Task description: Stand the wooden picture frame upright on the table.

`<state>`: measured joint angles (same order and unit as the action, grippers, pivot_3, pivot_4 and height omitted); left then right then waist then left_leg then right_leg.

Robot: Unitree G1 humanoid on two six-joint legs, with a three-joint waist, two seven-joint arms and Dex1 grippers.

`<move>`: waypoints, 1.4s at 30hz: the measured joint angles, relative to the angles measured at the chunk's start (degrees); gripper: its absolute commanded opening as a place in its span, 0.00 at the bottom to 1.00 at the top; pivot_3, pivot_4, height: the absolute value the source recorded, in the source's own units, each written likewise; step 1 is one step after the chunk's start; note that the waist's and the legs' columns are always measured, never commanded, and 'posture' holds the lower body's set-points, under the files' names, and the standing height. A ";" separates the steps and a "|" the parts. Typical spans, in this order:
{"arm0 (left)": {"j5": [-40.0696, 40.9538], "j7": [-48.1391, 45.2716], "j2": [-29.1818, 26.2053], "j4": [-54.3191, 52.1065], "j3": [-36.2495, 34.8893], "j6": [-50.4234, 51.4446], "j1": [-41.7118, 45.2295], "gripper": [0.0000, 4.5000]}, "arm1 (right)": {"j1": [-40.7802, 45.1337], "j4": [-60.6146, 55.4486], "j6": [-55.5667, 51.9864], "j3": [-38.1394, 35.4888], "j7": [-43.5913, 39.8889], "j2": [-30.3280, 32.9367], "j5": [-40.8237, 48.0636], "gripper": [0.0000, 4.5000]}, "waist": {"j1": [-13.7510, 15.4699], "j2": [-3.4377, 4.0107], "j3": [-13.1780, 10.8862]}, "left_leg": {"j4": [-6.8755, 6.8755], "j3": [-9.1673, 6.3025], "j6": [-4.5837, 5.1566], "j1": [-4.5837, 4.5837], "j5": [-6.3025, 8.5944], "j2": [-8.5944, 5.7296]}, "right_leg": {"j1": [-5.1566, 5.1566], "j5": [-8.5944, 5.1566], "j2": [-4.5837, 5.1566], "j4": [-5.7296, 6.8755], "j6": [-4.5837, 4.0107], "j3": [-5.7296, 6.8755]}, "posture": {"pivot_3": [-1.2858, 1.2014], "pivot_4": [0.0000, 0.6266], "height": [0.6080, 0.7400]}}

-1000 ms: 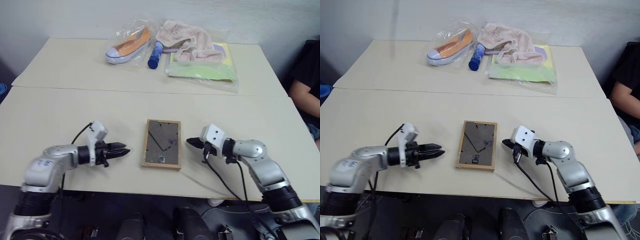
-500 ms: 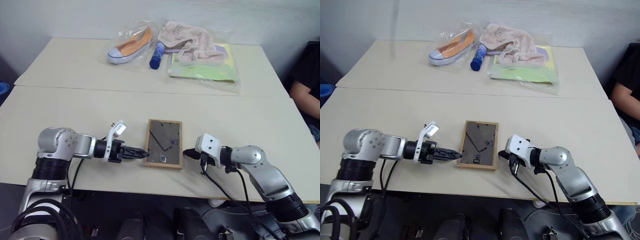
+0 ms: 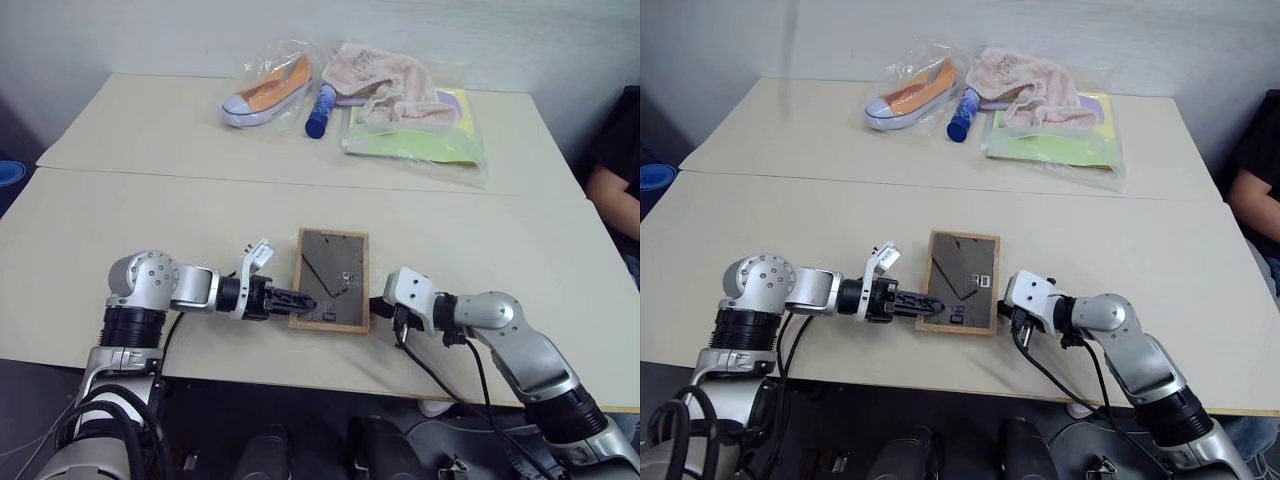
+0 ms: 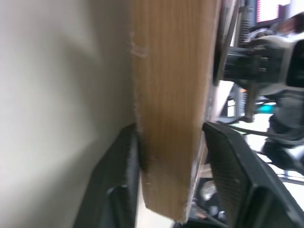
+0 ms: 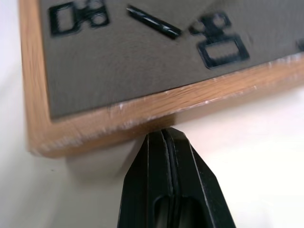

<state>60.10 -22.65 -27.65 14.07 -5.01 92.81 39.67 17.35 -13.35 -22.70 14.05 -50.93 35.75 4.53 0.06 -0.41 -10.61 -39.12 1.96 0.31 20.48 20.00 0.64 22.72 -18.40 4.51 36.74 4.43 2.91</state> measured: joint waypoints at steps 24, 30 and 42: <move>-12.22 -21.42 -1.77 -21.11 -2.26 -38.26 -18.97 0.28 | 11.96 -3.27 -13.43 -11.28 -1.99 -6.54 28.96 0.99 | -0.34 -0.01 -0.04 | 0.17 0.01 -0.15 0.02 0.03 0.16 | 0.12 -0.03 -0.06 -0.31 -0.06 -0.04 | 0.52 0.24 1.00; -12.66 -21.52 -2.85 -21.28 -2.18 -38.16 -20.42 0.28 | 16.16 3.24 -10.68 -7.00 -1.29 -10.72 25.07 0.99 | -0.34 -0.01 -0.04 | -0.04 0.03 -0.05 0.83 -0.02 0.11 | 0.92 -0.01 -0.03 0.15 -0.02 -0.05 | 0.52 0.24 1.00; -12.99 -22.08 -2.48 -20.75 -1.76 -38.22 -19.58 0.28 | 12.84 -1.44 -8.37 -6.28 -8.13 -8.83 27.57 0.99 | -0.15 -0.01 -0.04 | -0.03 0.02 -0.04 0.81 -0.03 0.09 | 0.87 -0.01 -0.03 0.14 -0.02 -0.01 | 0.52 0.24 1.00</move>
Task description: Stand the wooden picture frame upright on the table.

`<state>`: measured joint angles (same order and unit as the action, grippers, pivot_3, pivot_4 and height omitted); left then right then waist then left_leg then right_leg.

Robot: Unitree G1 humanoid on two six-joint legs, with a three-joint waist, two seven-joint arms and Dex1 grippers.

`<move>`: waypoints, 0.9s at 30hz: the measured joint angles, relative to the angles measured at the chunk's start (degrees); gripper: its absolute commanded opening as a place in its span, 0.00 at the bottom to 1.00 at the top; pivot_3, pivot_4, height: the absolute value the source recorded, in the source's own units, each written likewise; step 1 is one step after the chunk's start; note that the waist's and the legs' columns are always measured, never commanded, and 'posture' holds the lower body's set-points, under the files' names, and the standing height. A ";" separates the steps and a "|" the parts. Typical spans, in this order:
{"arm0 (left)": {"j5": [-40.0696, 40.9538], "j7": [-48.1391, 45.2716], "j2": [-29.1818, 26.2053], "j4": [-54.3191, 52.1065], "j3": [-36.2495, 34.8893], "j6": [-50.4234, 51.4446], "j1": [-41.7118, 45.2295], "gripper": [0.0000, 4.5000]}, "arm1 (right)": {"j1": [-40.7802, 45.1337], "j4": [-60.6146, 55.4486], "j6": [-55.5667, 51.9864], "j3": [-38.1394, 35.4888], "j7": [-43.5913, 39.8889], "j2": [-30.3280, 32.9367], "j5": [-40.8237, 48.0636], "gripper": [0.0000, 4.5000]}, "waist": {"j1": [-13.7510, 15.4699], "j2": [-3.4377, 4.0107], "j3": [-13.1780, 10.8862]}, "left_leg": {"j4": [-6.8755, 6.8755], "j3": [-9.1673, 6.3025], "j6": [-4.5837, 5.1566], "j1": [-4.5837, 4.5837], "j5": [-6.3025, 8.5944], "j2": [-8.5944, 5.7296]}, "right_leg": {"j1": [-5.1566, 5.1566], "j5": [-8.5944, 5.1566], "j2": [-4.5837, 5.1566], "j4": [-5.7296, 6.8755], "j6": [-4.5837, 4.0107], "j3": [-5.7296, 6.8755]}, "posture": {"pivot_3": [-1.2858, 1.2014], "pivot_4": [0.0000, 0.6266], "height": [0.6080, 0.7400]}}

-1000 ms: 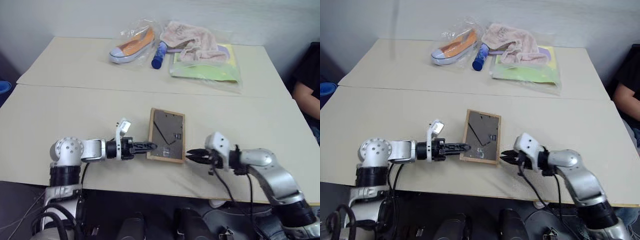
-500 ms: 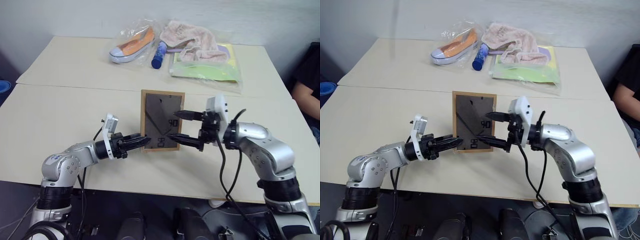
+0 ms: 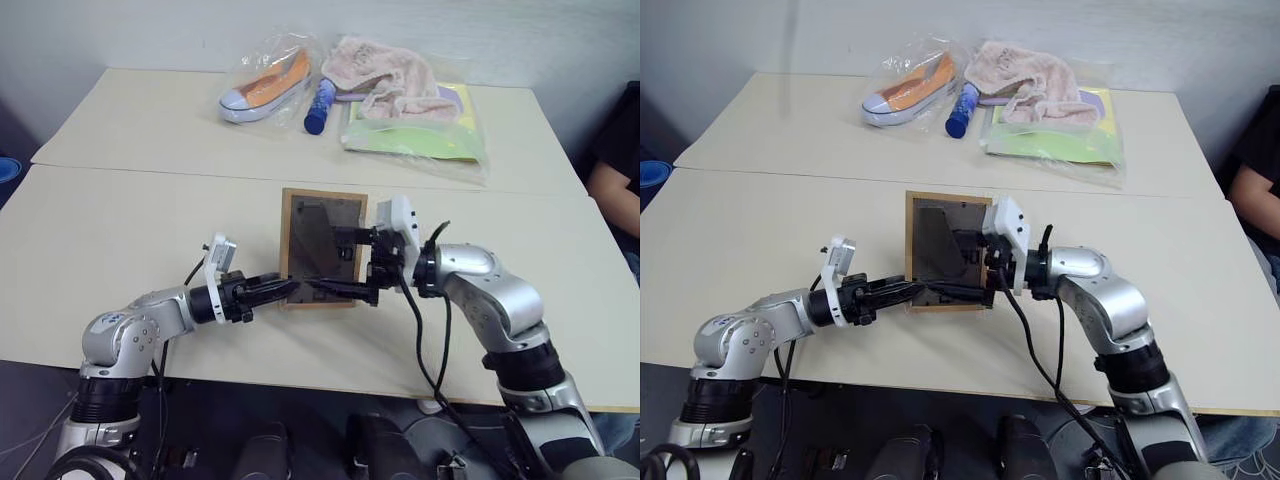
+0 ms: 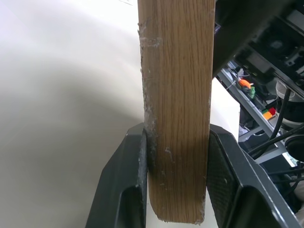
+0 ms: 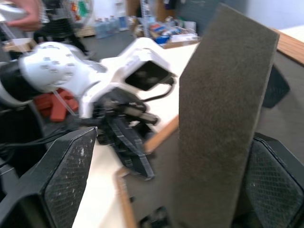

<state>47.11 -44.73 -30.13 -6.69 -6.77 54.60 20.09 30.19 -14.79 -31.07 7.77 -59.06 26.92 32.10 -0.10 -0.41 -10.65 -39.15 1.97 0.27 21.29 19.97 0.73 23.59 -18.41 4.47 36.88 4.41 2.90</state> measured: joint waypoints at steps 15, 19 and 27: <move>14.17 5.72 -4.18 10.36 -6.97 32.19 9.76 0.28 | -4.44 5.02 30.52 -9.76 -4.73 5.16 -8.02 0.99 | -0.21 -0.01 -0.01 | 0.01 0.03 -0.01 -0.06 -0.02 -0.03 | -0.01 0.00 -0.03 0.07 0.01 -0.04 | 0.52 0.24 1.00; 20.03 7.23 -9.91 16.72 -3.37 37.76 11.87 0.28 | -4.51 15.33 54.45 -10.33 -8.92 9.13 -17.20 0.99 | -0.27 -0.04 -0.02 | 0.02 0.04 -0.01 -0.09 -0.02 -0.03 | -0.02 0.00 -0.03 0.06 0.01 -0.06 | 0.52 0.24 1.00; 35.07 13.27 -13.80 28.83 4.57 37.87 19.02 0.28 | 0.79 33.14 87.47 -5.99 1.47 4.79 -36.45 0.99 | -1.52 -0.04 -0.02 | -0.04 0.02 -0.16 -0.12 -0.12 0.01 | 0.01 0.00 -0.04 0.20 0.00 -0.04 | 0.52 0.24 1.00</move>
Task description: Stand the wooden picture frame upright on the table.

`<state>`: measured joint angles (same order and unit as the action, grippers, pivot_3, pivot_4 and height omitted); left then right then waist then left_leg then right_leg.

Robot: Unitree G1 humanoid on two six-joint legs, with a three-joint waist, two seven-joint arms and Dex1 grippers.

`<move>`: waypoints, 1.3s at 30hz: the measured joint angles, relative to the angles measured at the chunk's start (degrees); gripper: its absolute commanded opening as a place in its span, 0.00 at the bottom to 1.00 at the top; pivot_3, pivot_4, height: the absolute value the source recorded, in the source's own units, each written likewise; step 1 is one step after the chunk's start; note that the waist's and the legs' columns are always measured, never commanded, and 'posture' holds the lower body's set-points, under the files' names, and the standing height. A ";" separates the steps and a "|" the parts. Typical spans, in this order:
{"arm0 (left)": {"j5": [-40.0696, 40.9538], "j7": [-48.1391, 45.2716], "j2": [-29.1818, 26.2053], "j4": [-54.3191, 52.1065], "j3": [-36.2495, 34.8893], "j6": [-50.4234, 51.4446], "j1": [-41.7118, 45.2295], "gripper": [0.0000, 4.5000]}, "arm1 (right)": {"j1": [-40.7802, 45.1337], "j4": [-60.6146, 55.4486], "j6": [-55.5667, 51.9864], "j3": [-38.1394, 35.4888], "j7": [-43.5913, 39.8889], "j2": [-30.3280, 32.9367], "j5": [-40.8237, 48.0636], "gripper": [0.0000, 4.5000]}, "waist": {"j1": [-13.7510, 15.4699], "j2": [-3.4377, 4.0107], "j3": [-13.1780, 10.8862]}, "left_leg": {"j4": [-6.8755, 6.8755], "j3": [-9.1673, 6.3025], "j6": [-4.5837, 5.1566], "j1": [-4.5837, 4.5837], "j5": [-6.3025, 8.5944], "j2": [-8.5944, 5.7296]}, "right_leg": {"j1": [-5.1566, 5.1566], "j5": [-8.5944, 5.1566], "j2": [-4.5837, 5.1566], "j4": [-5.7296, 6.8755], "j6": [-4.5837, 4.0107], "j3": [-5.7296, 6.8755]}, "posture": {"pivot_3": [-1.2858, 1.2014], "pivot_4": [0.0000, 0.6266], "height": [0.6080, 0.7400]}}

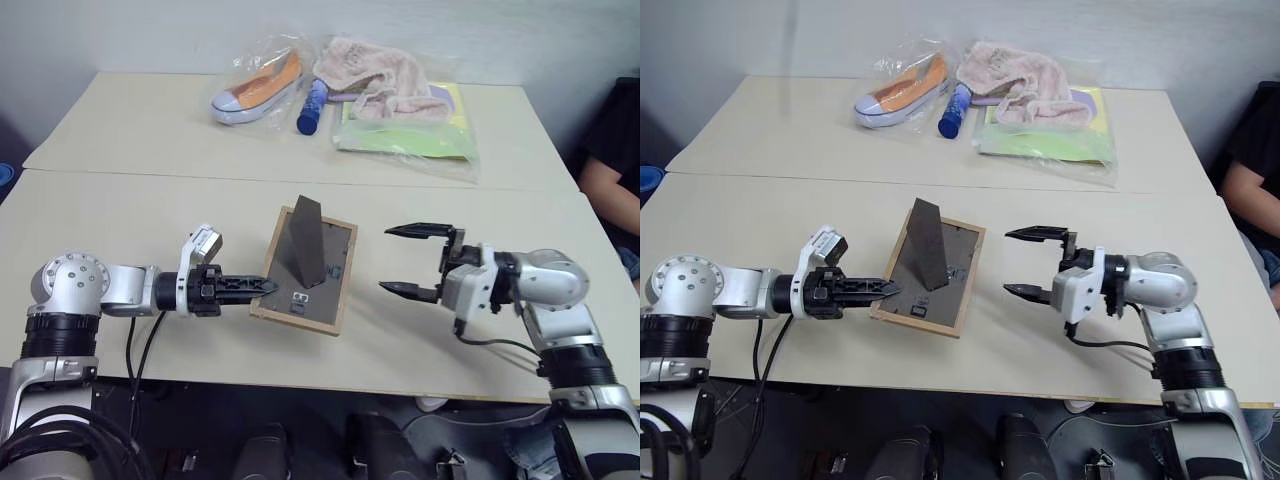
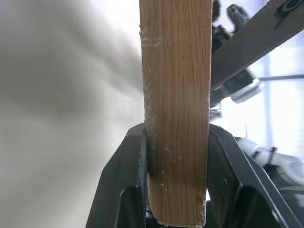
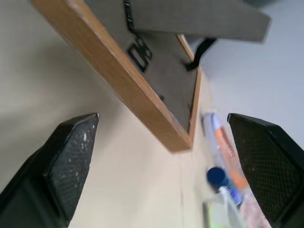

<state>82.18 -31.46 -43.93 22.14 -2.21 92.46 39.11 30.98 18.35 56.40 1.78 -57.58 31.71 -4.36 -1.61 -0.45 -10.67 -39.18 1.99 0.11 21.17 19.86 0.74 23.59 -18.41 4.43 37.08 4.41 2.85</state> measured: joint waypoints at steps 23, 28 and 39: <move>29.28 18.12 -7.36 -6.03 6.12 -8.52 -1.98 0.69 | 4.45 11.35 8.06 4.62 38.90 -4.35 -29.08 0.29 | -0.48 0.01 -0.01 | -0.03 0.01 -0.04 -0.01 -0.06 0.00 | 0.05 -0.02 -0.01 0.13 -0.03 -0.06 | 0.52 0.24 1.00; 29.26 22.78 -7.76 -12.61 -4.62 -17.80 -10.70 0.89 | 4.48 11.10 5.04 5.81 38.18 -3.92 -22.70 0.29 | -1.03 0.01 -0.01 | -0.02 0.00 -0.04 -0.03 -0.06 0.04 | 0.05 -0.02 -0.01 0.11 -0.04 -0.07 | 0.52 0.24 1.00; -31.23 -10.79 -9.69 -29.77 -12.26 -68.96 -30.70 1.00 | -2.82 -12.26 -49.74 9.11 8.80 -3.03 37.52 0.29 | 0.39 0.08 -0.03 | 0.04 -0.03 0.05 -0.01 -0.04 0.00 | -0.10 -0.03 0.08 -0.15 -0.06 0.05 | 0.52 0.24 1.00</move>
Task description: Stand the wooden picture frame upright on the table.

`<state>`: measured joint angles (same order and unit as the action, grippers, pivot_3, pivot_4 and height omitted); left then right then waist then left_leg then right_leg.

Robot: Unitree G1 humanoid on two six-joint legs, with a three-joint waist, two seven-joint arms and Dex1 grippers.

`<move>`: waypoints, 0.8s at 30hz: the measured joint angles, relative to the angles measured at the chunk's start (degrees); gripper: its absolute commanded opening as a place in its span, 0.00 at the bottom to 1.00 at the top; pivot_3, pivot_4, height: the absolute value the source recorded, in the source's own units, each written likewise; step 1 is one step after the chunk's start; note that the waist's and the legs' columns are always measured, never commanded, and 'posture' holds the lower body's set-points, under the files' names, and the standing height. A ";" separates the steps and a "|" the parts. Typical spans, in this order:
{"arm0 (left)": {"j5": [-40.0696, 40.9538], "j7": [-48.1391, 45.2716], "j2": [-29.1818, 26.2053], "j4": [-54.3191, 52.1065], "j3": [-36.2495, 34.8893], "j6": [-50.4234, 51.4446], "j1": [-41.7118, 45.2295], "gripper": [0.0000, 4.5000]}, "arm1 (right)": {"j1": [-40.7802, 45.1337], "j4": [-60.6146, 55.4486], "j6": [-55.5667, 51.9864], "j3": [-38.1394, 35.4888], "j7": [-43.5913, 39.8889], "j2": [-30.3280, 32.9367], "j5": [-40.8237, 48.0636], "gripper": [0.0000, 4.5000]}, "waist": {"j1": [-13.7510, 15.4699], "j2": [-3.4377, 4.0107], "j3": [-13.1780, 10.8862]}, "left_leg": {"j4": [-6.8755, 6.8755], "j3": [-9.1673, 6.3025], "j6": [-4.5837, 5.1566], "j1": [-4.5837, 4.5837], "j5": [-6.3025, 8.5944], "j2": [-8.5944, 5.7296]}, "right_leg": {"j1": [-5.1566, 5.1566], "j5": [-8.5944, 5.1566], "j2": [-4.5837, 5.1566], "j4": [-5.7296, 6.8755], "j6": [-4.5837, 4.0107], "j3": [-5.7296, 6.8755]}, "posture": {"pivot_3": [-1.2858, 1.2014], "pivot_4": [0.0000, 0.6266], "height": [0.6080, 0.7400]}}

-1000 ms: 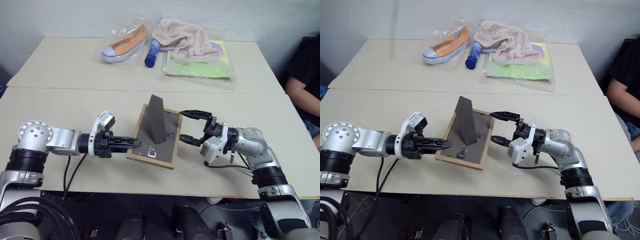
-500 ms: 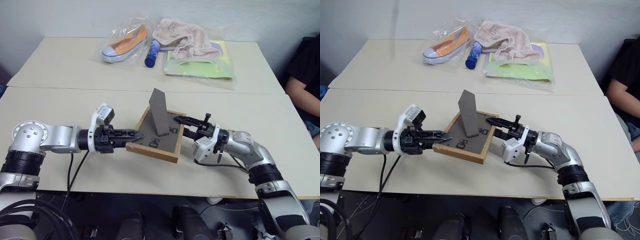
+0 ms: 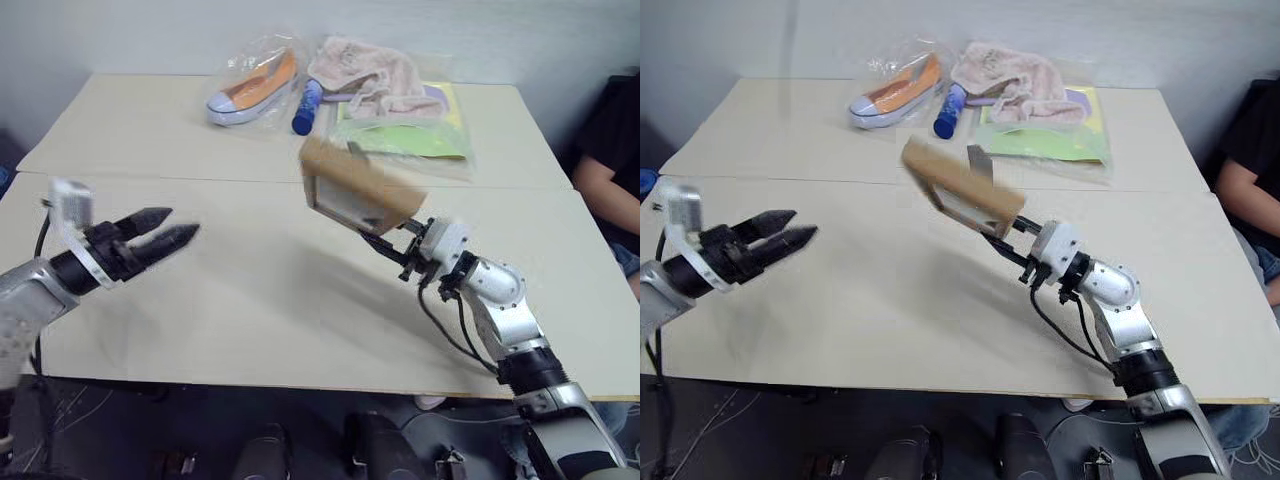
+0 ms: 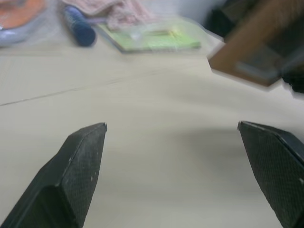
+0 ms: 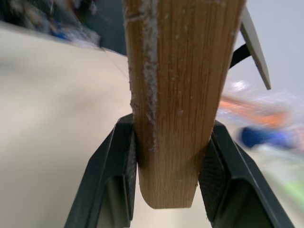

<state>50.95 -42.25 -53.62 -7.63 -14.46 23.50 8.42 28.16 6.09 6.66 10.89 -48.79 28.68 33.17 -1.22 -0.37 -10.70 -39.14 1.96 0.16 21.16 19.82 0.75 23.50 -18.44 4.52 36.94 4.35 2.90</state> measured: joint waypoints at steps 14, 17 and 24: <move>-13.56 -10.92 7.42 -2.44 3.76 -10.47 -1.75 1.00 | -0.44 5.75 -25.02 -0.28 -4.10 -3.13 -0.18 0.29 | -0.60 0.00 0.00 | 0.08 0.08 0.11 0.02 0.09 0.04 | 0.11 0.01 -0.01 0.07 0.01 -0.06 | 0.52 0.24 1.00; -14.09 -11.66 7.42 -1.83 3.38 -10.34 -1.55 1.00 | -0.22 7.75 -24.11 -1.44 -5.60 -4.51 -1.21 0.29 | -0.60 -0.01 0.01 | 0.07 0.09 0.12 -0.01 0.09 0.04 | 0.09 0.01 -0.01 0.09 0.01 -0.06 | 0.52 0.24 1.00; -14.83 -13.16 7.39 -0.95 3.02 -9.06 -1.06 1.00 | 0.31 9.52 -23.75 -2.73 -6.14 -6.70 -3.93 0.50 | -0.65 -0.08 0.06 | 0.06 0.09 0.09 -0.10 0.08 0.04 | 0.06 0.01 0.00 0.07 0.01 -0.10 | 0.52 0.24 1.00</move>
<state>36.13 -55.41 -46.23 -8.57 -11.45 14.45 7.36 28.47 15.61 -17.10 8.15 -54.93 21.97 29.23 -1.87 -0.45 -10.63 -39.09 2.05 0.25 21.05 19.90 0.79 23.55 -18.43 4.52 37.01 4.36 2.80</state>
